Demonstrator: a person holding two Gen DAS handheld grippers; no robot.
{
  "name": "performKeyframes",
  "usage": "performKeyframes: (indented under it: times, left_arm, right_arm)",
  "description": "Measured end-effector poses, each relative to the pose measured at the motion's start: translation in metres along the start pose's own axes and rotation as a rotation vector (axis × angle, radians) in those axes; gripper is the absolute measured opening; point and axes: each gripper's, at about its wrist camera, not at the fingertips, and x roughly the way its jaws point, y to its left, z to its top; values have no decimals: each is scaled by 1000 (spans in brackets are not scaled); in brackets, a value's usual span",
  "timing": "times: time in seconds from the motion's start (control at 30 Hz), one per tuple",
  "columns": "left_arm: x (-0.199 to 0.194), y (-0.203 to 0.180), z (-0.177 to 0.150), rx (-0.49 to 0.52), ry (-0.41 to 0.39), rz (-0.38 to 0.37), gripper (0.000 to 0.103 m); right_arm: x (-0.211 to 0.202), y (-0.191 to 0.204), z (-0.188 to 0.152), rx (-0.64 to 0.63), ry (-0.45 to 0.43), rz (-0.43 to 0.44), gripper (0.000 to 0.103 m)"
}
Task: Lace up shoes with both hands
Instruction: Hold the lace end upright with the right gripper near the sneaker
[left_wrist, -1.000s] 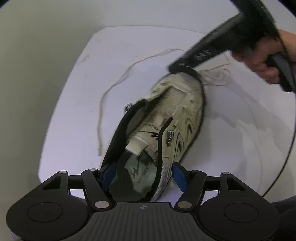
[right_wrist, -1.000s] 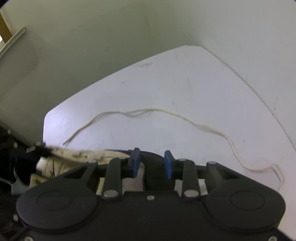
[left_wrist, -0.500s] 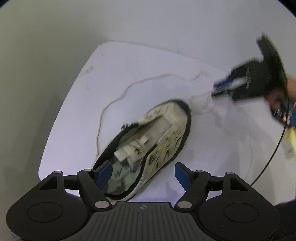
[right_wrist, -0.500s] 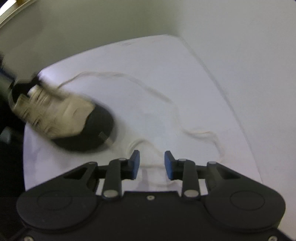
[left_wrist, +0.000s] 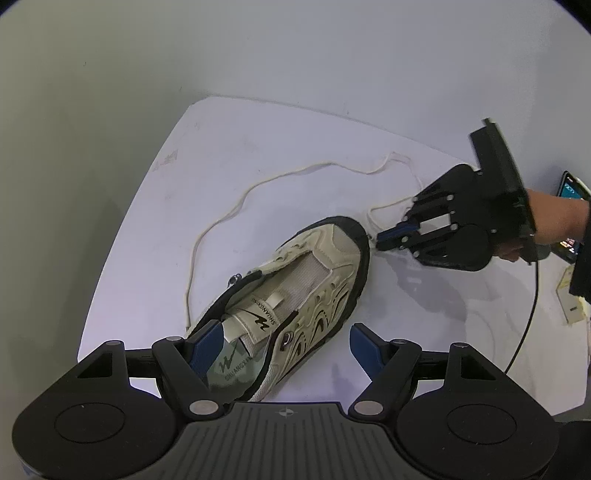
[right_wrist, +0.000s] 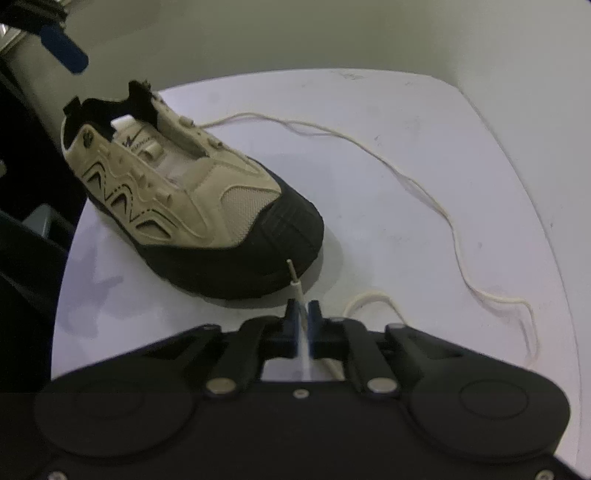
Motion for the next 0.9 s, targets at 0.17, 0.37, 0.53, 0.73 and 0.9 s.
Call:
performKeyframes:
  times: [0.17,0.37,0.53,0.73,0.9]
  left_arm:
    - [6,-5,6,24,19,5,71]
    - [14,-17,12,11,23,24,71]
    - [6,-20,8,-10,-2,7,76]
    - [0,-15,0,68,-23,-61,76]
    - [-4,1,-12,92,-49,-90,76]
  right_arm:
    - [-32,18,-8,-29,-55,13,0]
    - [-48,26,-19,49,-115,-3,13]
    - [-51,21,-26,139,-99,-28,13]
    - [-68,38,-23,279,-100,-118,14]
    - [-78,62,-16,354,-88,-170,22]
